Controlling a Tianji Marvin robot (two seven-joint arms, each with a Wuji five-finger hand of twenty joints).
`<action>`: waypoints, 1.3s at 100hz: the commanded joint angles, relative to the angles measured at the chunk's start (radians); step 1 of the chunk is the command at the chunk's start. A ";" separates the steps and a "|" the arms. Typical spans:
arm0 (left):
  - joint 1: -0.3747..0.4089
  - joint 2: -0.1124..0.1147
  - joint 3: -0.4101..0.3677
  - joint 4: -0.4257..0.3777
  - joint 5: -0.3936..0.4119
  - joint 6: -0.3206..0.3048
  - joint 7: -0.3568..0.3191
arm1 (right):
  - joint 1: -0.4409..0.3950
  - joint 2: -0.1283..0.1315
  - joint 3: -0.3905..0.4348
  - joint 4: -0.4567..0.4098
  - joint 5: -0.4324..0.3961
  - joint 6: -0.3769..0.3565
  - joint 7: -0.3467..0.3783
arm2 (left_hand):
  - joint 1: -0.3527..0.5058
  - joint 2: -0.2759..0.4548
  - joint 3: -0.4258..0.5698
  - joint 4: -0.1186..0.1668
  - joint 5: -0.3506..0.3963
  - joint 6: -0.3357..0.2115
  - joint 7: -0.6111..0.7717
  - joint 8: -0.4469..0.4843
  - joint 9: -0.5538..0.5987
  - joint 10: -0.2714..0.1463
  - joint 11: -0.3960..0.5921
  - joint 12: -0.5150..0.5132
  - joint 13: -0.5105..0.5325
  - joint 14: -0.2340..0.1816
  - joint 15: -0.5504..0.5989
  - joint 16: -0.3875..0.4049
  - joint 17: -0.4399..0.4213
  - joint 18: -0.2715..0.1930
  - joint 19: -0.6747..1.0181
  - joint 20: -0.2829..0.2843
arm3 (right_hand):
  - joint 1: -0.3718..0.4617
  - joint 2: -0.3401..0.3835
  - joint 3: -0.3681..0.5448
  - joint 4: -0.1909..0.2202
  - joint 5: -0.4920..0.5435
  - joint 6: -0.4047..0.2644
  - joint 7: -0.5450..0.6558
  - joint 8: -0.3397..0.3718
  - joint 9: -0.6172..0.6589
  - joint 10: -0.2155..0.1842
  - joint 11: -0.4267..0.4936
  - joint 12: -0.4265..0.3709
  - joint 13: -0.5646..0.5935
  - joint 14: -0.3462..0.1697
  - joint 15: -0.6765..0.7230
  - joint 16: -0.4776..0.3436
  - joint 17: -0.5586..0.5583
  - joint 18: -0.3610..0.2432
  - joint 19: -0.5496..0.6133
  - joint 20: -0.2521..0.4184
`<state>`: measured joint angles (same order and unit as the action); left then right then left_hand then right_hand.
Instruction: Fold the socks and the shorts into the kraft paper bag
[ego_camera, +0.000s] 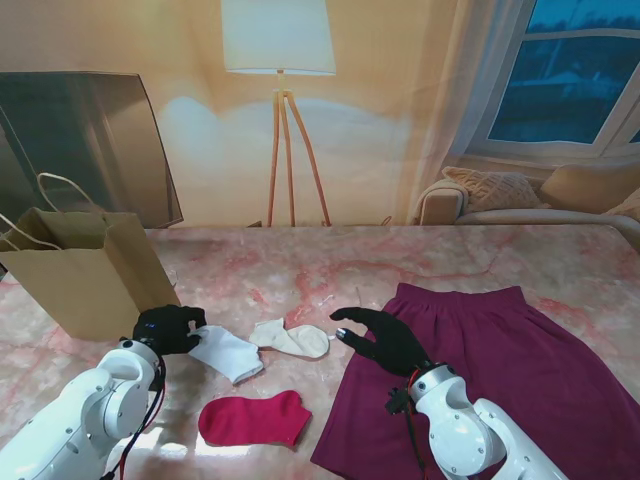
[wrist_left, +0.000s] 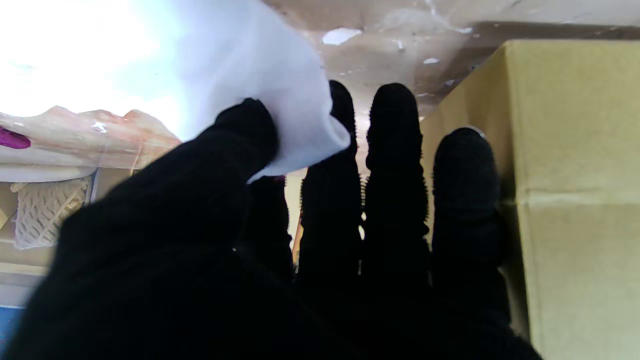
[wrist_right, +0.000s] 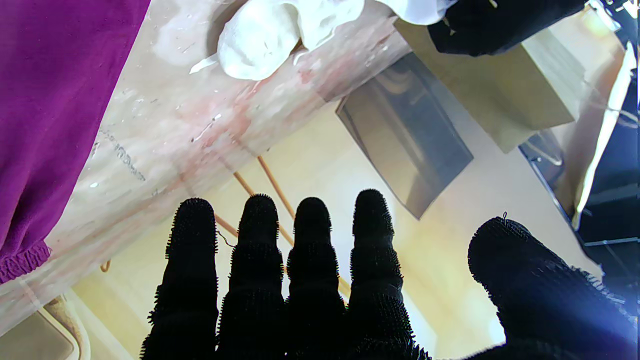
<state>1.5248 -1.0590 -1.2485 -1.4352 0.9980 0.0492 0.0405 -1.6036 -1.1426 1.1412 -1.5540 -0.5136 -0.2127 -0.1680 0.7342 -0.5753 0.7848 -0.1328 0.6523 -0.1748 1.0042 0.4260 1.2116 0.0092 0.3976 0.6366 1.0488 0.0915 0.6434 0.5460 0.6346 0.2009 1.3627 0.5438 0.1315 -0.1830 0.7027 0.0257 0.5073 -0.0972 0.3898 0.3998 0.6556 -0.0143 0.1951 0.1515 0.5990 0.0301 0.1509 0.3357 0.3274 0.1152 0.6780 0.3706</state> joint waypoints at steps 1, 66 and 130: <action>0.006 0.003 -0.003 -0.016 0.005 -0.007 -0.013 | -0.002 0.001 -0.004 0.002 0.000 -0.006 0.001 | -0.008 -0.023 0.032 -0.060 0.047 -0.030 0.022 -0.020 0.032 -0.020 0.026 0.033 0.023 -0.013 0.044 0.027 0.005 0.026 0.052 -0.009 | 0.009 0.018 0.000 -0.040 -0.010 -0.016 0.014 0.011 0.004 -0.005 0.012 0.012 0.019 0.001 0.004 0.014 -0.004 0.009 0.020 0.038; 0.052 -0.008 -0.039 -0.096 0.041 0.001 0.068 | -0.019 0.003 0.011 -0.019 -0.007 -0.009 0.001 | -0.003 0.014 -0.011 -0.056 0.134 -0.028 -0.035 -0.103 0.027 -0.027 0.147 0.204 -0.005 -0.004 0.166 0.149 -0.032 0.052 0.034 0.005 | 0.009 0.018 -0.002 -0.040 -0.009 -0.018 0.015 0.012 0.002 -0.005 0.015 0.013 0.020 0.005 0.006 0.018 -0.003 0.010 0.022 0.047; 0.070 0.008 -0.059 -0.169 0.179 0.019 0.024 | -0.041 0.005 0.022 -0.039 -0.004 -0.004 0.009 | -0.015 -0.019 -0.029 -0.055 0.216 0.007 -0.063 -0.156 0.065 -0.028 0.196 0.209 0.029 -0.008 0.216 0.198 -0.014 0.056 0.039 0.005 | 0.010 0.020 -0.004 -0.040 -0.010 -0.022 0.014 0.012 -0.002 -0.004 0.013 0.012 0.021 0.007 0.006 0.019 -0.003 0.009 0.021 0.050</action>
<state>1.6005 -1.0536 -1.3167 -1.6016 1.1778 0.0657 0.0693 -1.6356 -1.1402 1.1637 -1.5871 -0.5167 -0.2182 -0.1633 0.7222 -0.5887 0.7614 -0.1334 0.7978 -0.1814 0.9171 0.2719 1.2327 -0.0023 0.5648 0.8326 1.0476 0.0913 0.8154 0.7288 0.6068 0.2302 1.3756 0.5421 0.1316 -0.1830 0.7027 0.0257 0.5073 -0.0975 0.3898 0.3997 0.6556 -0.0143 0.1972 0.1517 0.5992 0.0318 0.1509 0.3369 0.3274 0.1246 0.6780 0.3852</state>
